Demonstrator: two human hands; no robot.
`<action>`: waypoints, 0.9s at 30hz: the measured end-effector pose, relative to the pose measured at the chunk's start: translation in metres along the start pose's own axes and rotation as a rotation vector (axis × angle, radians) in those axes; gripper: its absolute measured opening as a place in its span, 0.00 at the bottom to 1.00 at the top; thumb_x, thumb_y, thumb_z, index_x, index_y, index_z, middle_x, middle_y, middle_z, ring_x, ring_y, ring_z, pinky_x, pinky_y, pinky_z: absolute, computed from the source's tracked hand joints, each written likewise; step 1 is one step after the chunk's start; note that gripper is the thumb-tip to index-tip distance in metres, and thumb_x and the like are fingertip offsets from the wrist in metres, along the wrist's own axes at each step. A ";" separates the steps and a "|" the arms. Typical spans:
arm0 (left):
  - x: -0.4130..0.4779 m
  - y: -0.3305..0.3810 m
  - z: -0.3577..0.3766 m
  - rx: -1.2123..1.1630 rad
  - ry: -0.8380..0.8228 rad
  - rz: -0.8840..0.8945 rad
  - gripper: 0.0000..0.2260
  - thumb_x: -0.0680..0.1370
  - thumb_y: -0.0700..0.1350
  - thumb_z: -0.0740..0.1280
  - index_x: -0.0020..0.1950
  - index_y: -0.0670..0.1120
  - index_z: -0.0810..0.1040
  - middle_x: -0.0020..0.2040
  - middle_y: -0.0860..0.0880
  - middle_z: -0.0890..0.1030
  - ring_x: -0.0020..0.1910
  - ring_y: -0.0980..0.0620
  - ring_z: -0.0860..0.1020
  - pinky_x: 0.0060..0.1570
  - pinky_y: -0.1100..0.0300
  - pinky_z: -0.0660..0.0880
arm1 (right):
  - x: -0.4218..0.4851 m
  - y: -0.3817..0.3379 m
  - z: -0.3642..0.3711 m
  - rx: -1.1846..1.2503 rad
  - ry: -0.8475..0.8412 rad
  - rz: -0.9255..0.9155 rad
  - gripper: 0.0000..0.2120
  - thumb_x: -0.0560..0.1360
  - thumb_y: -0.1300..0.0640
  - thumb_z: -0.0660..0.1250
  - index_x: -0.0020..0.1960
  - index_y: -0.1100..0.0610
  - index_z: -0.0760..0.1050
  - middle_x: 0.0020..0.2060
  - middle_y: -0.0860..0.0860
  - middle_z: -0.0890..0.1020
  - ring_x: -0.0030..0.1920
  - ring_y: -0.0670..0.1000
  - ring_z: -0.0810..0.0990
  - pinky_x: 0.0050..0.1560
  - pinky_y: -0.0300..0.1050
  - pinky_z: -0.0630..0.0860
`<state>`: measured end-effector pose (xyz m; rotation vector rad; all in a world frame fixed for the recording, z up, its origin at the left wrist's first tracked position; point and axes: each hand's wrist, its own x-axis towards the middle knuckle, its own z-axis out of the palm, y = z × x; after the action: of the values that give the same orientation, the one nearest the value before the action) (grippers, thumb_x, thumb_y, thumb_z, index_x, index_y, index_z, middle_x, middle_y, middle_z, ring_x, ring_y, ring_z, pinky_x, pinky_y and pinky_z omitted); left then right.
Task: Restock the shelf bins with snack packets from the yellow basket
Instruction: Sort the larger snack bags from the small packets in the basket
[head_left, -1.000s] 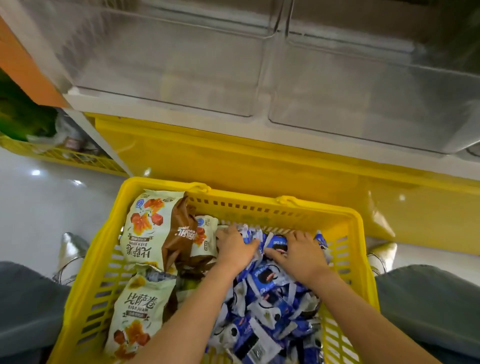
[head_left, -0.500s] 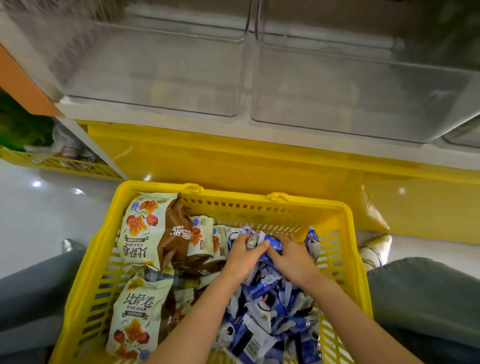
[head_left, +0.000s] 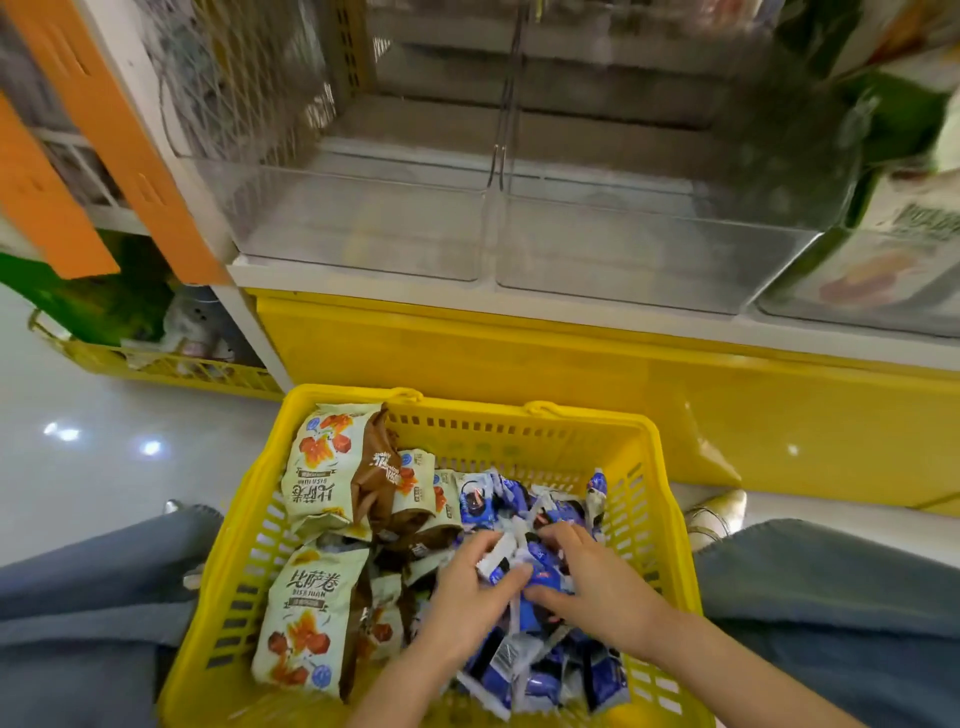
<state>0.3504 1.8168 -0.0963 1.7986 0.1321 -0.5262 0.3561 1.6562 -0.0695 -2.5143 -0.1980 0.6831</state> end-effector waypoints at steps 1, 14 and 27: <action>-0.007 -0.002 0.001 0.094 -0.024 0.041 0.07 0.75 0.50 0.68 0.51 0.54 0.73 0.51 0.56 0.76 0.51 0.56 0.75 0.49 0.66 0.71 | -0.007 0.001 0.002 -0.057 -0.045 0.000 0.33 0.74 0.42 0.65 0.72 0.51 0.57 0.68 0.48 0.67 0.66 0.47 0.69 0.62 0.39 0.66; 0.030 0.013 -0.042 0.335 -0.064 -0.074 0.26 0.73 0.62 0.65 0.68 0.52 0.69 0.66 0.53 0.70 0.64 0.53 0.70 0.58 0.60 0.67 | 0.033 0.005 -0.022 -0.140 0.247 0.035 0.22 0.80 0.44 0.55 0.69 0.54 0.64 0.62 0.49 0.70 0.63 0.47 0.68 0.61 0.38 0.65; 0.145 -0.040 -0.008 0.554 -0.061 -0.192 0.36 0.75 0.52 0.67 0.75 0.42 0.51 0.74 0.41 0.55 0.73 0.44 0.55 0.70 0.55 0.55 | 0.135 0.053 0.035 0.026 -0.055 0.270 0.36 0.75 0.39 0.62 0.74 0.57 0.57 0.70 0.55 0.68 0.69 0.55 0.67 0.63 0.45 0.67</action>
<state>0.4677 1.8105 -0.1904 2.3195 0.1257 -0.8113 0.4548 1.6629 -0.1816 -2.5230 0.1343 0.8548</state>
